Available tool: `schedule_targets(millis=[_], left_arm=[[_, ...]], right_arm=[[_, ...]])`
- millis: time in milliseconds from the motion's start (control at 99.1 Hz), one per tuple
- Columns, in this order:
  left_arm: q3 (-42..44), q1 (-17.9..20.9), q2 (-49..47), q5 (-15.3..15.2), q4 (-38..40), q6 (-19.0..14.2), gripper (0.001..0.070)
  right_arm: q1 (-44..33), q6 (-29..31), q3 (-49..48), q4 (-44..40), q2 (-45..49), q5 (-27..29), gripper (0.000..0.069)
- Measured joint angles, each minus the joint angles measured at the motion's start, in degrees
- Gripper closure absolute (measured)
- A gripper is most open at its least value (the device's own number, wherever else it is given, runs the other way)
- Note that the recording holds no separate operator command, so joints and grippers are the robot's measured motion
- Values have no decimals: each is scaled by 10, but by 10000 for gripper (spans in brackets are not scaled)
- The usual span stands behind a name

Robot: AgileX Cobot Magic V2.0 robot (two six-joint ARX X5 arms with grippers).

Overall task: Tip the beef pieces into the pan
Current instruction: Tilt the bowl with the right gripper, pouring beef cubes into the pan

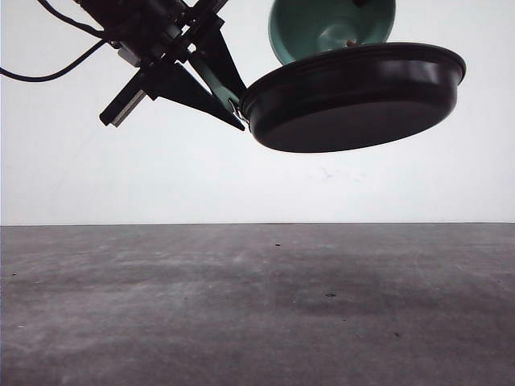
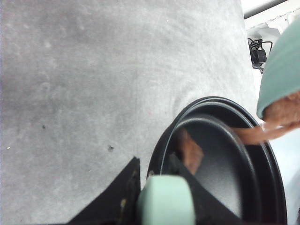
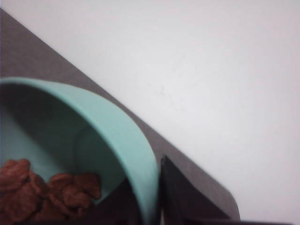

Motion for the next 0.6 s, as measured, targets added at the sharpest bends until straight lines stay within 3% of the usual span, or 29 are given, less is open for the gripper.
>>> schedule_targets(millis=[595], left_arm=[[0,30,0,23,0,-5,655]], right_arm=[[23,-105,-53,152,0,-36,670]])
